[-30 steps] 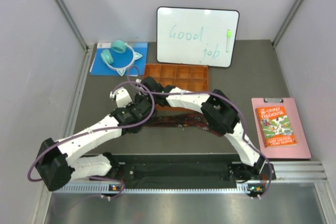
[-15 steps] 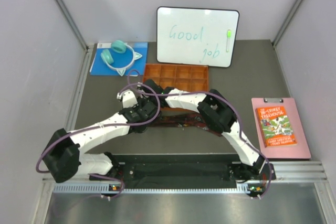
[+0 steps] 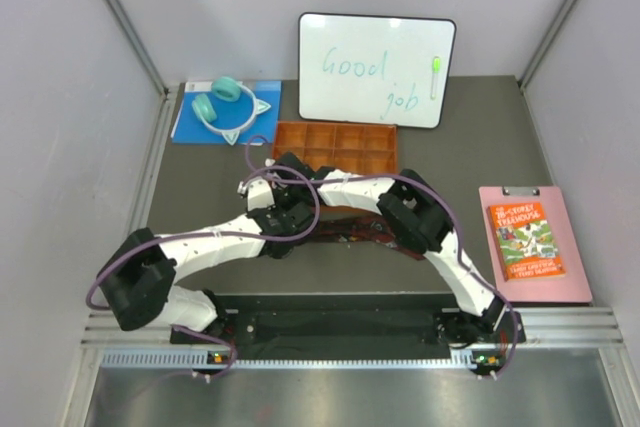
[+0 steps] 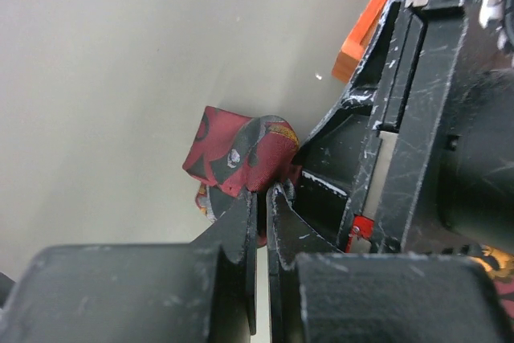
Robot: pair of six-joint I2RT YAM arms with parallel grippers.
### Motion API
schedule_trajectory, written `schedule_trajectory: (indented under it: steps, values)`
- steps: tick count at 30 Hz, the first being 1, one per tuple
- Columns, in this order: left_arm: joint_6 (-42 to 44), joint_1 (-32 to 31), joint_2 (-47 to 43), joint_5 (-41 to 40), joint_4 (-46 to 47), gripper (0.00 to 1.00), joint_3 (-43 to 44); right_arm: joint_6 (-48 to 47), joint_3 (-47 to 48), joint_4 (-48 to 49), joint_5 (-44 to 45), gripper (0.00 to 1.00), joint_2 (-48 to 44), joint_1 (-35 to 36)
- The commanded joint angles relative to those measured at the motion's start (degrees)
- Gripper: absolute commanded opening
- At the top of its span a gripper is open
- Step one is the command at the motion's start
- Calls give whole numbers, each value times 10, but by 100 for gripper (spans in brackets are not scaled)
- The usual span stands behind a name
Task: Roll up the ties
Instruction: Roll the tie at the center of the board.
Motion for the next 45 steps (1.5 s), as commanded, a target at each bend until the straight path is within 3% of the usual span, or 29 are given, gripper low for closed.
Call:
schedule_trajectory:
  steps: [1, 14, 20, 25, 32, 35, 45]
  values:
    - [-32, -11, 23, -1, -5, 0, 4, -14, -16, -11, 11, 4, -50, -10]
    - [24, -16, 21, 10, 31, 0, 1, -105, -26, -162, 98, 4, -141, -46]
    - [61, -29, 16, 17, 56, 11, -12, -134, -79, -191, 132, 5, -213, -77]
    - [57, -31, 22, 21, 62, 12, -15, -143, -132, -191, 139, 5, -266, -102]
    - [60, -32, 28, 18, 62, 30, -14, -142, -176, -180, 144, 5, -304, -104]
    - [69, -33, 19, 19, 65, 43, -13, -146, -181, -184, 149, 5, -308, -105]
    - [82, -33, -15, 29, 65, 52, -27, -149, -207, -187, 163, 5, -336, -118]
